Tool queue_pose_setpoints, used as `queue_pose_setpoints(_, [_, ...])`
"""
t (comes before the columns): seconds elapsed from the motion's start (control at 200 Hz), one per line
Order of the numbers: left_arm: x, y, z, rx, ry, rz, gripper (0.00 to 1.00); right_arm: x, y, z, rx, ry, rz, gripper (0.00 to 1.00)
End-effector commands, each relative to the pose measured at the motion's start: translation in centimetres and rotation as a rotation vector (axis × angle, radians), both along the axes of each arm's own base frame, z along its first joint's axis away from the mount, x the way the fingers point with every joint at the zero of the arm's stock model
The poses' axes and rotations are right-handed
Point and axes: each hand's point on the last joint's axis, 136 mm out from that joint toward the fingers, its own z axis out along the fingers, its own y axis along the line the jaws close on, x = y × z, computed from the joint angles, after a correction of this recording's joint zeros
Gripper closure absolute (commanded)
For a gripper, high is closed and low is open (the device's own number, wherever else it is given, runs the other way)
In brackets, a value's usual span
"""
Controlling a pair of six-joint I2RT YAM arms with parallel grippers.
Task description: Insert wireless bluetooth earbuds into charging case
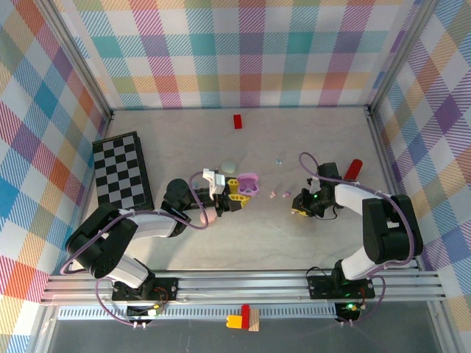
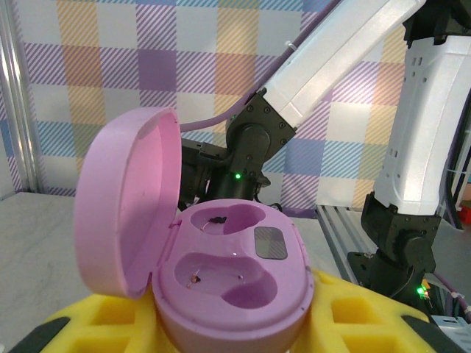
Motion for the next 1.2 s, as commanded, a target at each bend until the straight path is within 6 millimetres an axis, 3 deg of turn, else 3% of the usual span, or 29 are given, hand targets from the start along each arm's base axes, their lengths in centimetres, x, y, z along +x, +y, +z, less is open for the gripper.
queue_pose_setpoints(0.0, [-0.1,0.3,1.2,-0.026,-0.051,-0.012,0.65,-0.2,0.2,0.0,0.01,0.004,0.001,0.81])
queue_pose_setpoints(0.265, [0.7,0.3,0.2,-0.012,-0.045,0.03,0.65,0.0,-0.5,2.1,-0.087,-0.083,0.028,0.81])
queue_pose_setpoints(0.49, [2.2,0.3,-0.8,0.005,-0.023,0.054,0.66,0.5,0.9,8.5,-0.128,-0.302,0.117,0.8])
queue_pose_setpoints(0.685, [2.8,0.5,-0.9,0.008,-0.017,0.063,0.66,-0.2,4.7,15.9,-0.037,-0.527,0.275,0.8])
queue_pose_setpoints(0.85, [2.8,0.5,-1.1,0.012,-0.017,0.061,0.66,-1.6,8.3,20.7,0.016,-0.654,0.437,0.8])
queue_pose_setpoints(1.025, [2.9,0.7,-1.4,0.019,-0.021,0.066,0.66,-2.3,11.8,24.0,0.037,-0.761,0.587,0.8])
queue_pose_setpoints(1.195, [2.8,0.8,-1.2,0.018,-0.034,0.071,0.66,-2.9,13.8,24.8,0.02,-0.79,0.689,0.8])
